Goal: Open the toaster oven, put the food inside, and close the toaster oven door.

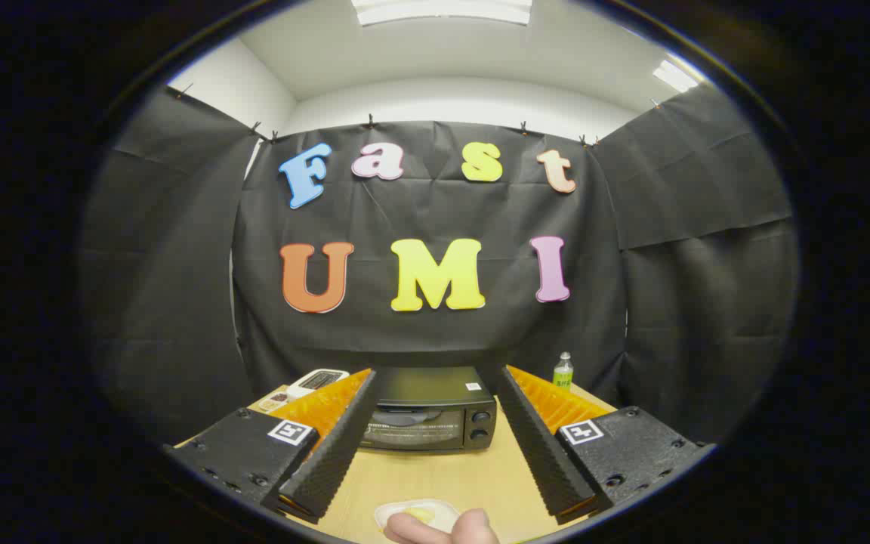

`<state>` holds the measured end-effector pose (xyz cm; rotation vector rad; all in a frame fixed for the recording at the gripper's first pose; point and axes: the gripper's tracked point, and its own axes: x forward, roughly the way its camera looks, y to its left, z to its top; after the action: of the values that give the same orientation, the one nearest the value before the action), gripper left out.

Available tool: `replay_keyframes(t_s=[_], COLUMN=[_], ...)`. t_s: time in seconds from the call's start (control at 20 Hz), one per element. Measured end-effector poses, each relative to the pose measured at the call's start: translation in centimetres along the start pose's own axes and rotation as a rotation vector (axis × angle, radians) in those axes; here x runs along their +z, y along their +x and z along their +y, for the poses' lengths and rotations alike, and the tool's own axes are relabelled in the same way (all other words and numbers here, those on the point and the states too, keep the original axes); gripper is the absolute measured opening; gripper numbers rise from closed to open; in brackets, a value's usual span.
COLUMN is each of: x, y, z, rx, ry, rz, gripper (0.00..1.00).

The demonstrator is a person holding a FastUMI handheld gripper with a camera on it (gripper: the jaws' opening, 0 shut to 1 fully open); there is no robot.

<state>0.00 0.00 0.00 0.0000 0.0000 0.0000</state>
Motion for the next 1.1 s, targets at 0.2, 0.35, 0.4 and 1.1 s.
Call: replay_keyframes(t_s=[0.2, 0.35, 0.4, 1.1], x=[0.2, 0.6, 0.4, 0.5], y=[-0.1, -0.2, -0.1, 1.3], z=[0.1, -0.1, -0.1, -0.3], rx=[-0.007, -0.017, -0.017, -0.041], ry=[-0.012, -0.016, -0.015, -0.036], rz=[-0.005, -0.016, -0.015, -0.004], gripper=[1.0, 1.0, 1.0, 1.0])
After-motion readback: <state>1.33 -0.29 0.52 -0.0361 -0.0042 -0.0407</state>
